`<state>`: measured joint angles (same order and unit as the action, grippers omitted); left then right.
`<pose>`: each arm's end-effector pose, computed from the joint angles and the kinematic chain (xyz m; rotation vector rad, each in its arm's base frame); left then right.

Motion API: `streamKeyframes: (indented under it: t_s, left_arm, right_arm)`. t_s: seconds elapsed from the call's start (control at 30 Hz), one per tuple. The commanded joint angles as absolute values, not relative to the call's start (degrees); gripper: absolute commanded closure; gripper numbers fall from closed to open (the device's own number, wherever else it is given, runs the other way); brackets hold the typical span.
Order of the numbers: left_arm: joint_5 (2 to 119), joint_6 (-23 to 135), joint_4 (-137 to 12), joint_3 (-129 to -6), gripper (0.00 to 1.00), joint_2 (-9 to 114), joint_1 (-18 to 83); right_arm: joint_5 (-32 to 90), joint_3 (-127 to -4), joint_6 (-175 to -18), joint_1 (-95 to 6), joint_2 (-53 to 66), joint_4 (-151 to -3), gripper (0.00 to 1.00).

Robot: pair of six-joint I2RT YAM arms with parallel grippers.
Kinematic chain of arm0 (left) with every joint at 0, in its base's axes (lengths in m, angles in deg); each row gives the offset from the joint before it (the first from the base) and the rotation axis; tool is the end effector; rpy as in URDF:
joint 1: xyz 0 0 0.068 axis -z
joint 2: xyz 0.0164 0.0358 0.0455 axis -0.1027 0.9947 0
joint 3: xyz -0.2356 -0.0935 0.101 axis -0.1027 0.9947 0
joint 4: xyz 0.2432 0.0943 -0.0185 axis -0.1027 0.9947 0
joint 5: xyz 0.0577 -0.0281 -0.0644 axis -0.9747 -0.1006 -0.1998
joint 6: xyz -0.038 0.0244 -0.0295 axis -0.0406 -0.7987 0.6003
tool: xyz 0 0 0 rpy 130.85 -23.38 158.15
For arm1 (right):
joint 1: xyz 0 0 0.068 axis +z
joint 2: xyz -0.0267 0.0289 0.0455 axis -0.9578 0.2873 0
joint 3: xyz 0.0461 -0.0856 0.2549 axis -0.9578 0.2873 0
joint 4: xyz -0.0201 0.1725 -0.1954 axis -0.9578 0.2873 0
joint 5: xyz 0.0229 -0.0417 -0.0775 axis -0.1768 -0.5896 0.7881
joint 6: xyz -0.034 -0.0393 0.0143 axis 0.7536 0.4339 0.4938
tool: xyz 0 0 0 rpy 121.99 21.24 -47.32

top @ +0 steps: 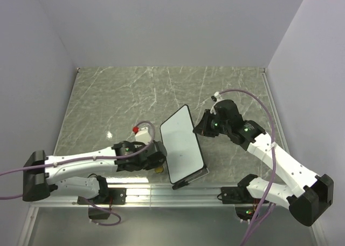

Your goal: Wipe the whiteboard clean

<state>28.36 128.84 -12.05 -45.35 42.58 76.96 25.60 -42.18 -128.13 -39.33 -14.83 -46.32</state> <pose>0.0813 -0.1923 0.2511 -0.4349 2.5689 -0.4797 0.1820 0.1309 0.3016 -0.0164 2.3884 0.8642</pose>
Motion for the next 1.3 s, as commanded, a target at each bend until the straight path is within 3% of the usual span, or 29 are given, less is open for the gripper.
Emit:
streamKeyframes:
  t_s: [0.0, 0.43, 0.7, 0.87, 1.27]
  left_arm:
    - [28.22, 124.65, -22.6, -42.68, 1.0, 46.05, 76.82]
    - [26.2, 115.5, -38.08, -49.36, 1.0, 62.84, 75.24]
    - [24.62, 122.07, -47.56, -39.54, 1.0, 55.03, 75.33]
    - [25.41, 124.55, -61.26, -29.51, 1.0, 47.56, 75.94]
    - [24.44, 124.12, -69.81, -32.81, 1.0, 55.63, 79.81]
  right_arm:
    - [25.07, -41.68, -128.81, -39.12, -17.34, -50.21, 1.0]
    - [24.54, -40.27, -127.14, -39.12, -18.04, -47.66, 1.0]
    - [24.27, -41.67, -125.91, -39.12, -15.93, -46.52, 1.0]
    - [23.31, -42.29, -125.73, -39.12, -13.74, -46.87, 1.0]
    - [22.96, -42.65, -125.91, -39.12, -11.8, -46.87, 1.0]
